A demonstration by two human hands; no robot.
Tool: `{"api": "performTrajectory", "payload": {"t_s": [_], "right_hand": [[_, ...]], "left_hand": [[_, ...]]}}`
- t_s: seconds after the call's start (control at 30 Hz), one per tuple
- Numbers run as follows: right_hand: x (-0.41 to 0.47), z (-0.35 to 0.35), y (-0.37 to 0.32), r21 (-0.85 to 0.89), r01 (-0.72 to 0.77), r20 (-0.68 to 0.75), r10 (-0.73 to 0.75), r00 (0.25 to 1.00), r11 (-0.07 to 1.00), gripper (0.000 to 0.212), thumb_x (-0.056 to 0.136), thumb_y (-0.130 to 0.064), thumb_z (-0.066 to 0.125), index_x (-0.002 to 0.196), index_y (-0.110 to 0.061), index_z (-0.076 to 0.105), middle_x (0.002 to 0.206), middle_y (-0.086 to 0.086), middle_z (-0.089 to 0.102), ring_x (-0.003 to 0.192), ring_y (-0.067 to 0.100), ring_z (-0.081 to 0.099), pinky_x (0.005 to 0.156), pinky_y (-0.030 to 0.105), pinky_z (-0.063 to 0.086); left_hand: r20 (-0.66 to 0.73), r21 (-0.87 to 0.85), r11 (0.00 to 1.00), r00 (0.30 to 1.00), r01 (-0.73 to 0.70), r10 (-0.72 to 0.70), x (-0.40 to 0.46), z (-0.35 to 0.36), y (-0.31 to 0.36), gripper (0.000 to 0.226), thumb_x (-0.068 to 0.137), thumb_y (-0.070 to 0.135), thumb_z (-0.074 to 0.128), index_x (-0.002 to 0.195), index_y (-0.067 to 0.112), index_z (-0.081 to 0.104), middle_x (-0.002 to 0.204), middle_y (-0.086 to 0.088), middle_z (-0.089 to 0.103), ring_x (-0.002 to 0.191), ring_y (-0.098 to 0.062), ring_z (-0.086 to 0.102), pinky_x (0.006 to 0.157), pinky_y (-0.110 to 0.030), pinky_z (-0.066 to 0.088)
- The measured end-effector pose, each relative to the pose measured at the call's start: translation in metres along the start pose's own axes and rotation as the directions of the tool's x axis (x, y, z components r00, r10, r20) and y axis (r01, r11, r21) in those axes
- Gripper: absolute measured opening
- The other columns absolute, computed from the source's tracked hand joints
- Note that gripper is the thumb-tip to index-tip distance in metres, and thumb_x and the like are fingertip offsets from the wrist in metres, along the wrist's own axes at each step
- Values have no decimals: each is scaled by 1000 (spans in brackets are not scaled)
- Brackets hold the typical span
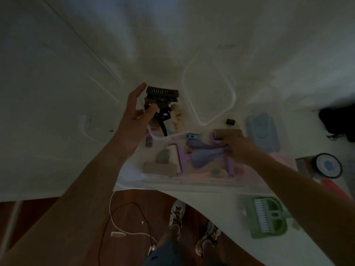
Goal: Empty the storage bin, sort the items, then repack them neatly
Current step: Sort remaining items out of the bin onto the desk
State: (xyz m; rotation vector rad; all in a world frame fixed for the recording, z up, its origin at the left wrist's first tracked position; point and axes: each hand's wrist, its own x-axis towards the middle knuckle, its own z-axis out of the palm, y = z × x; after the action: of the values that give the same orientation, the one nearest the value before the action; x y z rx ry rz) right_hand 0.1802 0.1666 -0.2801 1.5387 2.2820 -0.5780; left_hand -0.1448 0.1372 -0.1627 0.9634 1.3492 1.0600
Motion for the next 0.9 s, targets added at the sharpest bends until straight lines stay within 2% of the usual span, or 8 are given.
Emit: {"api": "performTrajectory", "payload": {"t_s": [0.17, 0.27, 0.4, 0.5, 0.57, 0.7, 0.8, 0.9], "right_hand": [[11, 9, 14, 87, -35, 10, 34, 999, 996, 18, 78, -26, 64, 92, -17, 71, 94, 6, 71, 91, 27, 68, 71, 33, 53], [5, 1, 9, 57, -53, 96, 47, 994, 997, 26, 81, -36, 64, 103, -23, 70, 97, 0, 69, 95, 23, 67, 73, 29, 52], [-4, -21, -32, -136, 24, -58, -32, 998, 990, 45, 83, -58, 53, 114, -26, 58, 107, 0, 65, 100, 26, 64, 83, 34, 51], [-11, -39, -102, -17, 143, 56, -141, 988, 990, 47, 92, -45, 54, 132, -21, 50, 129, 6, 56, 118, 27, 55, 99, 41, 44], [-7, -37, -141, 69, 231, 60, -235, 970, 970, 62, 88, -52, 57, 144, -32, 38, 138, 10, 46, 120, 31, 53, 98, 45, 47], [11, -11, -174, -46, 207, 248, -189, 950, 977, 70, 84, -55, 57, 146, -39, 28, 149, 14, 18, 126, 41, 40, 101, 50, 43], [5, -15, -177, -95, 229, 252, -199, 947, 969, 61, 90, -38, 57, 146, -25, 34, 149, 18, 23, 136, 40, 29, 106, 51, 36], [1, -29, -164, -48, 246, 246, -227, 942, 968, 47, 97, -28, 54, 140, -13, 45, 140, 16, 44, 127, 34, 46, 97, 40, 42]], "left_hand": [[7, -11, 1000, 1000, -14, 14, -4, -3, 15, 55, 102, 16, 51, 145, 45, 33, 118, -17, 69, 103, -40, 68, 86, -51, 56], [-3, -33, 999, 1000, -22, 22, -8, -8, 24, 55, 102, 16, 51, 146, 42, 32, 116, -15, 70, 98, -36, 70, 81, -45, 58], [-16, 15, 999, 999, -48, 48, -9, -12, 35, 54, 102, 18, 52, 145, 43, 33, 110, -17, 72, 88, -28, 72, 78, -43, 59], [-37, 53, 997, 997, -60, 62, -6, -14, 40, 53, 101, 20, 54, 144, 46, 35, 111, -18, 71, 90, -34, 70, 83, -54, 55], [-47, 55, 996, 996, -71, 73, -4, -15, 43, 53, 101, 20, 54, 144, 45, 35, 115, -18, 70, 94, -40, 69, 85, -58, 55], [-51, 59, 995, 995, -85, 88, -2, -17, 43, 53, 98, 25, 57, 142, 48, 37, 121, -18, 67, 102, -52, 63, 88, -69, 49], [-49, 55, 994, 994, -94, 96, 1, -20, 41, 53, 99, 25, 57, 142, 48, 38, 124, -16, 66, 103, -54, 61, 89, -72, 47], [-56, 40, 994, 993, -103, 105, 3, -19, 40, 51, 102, 20, 52, 144, 44, 37, 121, -14, 68, 91, -46, 66, 89, -64, 50]]}}
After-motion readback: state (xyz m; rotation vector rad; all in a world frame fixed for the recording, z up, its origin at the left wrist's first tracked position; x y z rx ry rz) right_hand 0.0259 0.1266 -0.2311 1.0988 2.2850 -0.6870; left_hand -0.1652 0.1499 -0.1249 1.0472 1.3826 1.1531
